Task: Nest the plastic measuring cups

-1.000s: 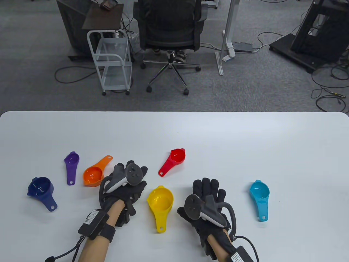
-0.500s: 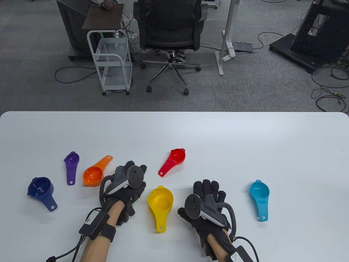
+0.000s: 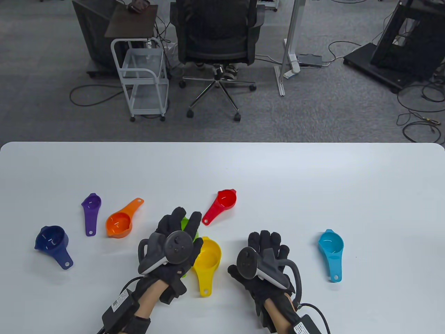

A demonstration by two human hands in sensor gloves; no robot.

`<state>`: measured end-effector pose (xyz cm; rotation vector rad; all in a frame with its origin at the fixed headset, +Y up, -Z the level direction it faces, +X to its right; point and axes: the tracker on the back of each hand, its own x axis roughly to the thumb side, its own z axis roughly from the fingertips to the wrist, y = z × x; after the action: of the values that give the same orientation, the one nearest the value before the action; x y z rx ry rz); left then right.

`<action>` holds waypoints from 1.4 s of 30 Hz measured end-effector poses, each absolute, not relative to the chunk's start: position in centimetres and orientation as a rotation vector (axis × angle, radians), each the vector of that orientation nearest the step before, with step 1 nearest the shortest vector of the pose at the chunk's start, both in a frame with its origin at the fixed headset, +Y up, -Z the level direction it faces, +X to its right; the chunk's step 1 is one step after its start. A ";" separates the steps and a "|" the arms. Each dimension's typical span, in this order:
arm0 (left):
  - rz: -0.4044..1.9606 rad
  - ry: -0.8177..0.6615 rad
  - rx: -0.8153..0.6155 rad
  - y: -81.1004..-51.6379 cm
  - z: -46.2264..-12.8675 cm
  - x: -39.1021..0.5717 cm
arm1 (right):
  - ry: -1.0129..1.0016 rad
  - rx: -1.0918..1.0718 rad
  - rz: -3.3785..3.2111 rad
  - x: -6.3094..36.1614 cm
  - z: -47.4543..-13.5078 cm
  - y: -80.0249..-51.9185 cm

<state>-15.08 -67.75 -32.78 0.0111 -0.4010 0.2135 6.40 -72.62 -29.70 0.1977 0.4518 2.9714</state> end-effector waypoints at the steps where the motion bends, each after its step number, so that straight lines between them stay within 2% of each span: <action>1: 0.234 -0.414 0.011 -67.6 -32.3 -14.4 | 0.451 0.195 2.969 6.4 -29.7 -72.6; 5: 0.279 -0.447 -0.062 -68.1 -31.3 -12.2 | 0.458 0.183 2.972 6.5 -29.8 -72.7; 10: 0.209 -0.445 -0.125 -69.3 -30.9 -10.3 | 0.478 0.167 2.969 6.7 -30.0 -72.9; 25: 0.190 -0.363 -0.274 -73.3 -32.6 -10.2 | 0.525 0.151 2.962 6.9 -30.1 -73.0; 42: 0.140 -0.329 -0.284 -74.4 -32.5 -9.8 | 0.583 0.102 2.912 7.3 -30.1 -73.4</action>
<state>-9.76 -74.39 -32.52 -0.2842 -0.3287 0.1402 7.30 -73.37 -30.05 0.1022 0.5829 2.9115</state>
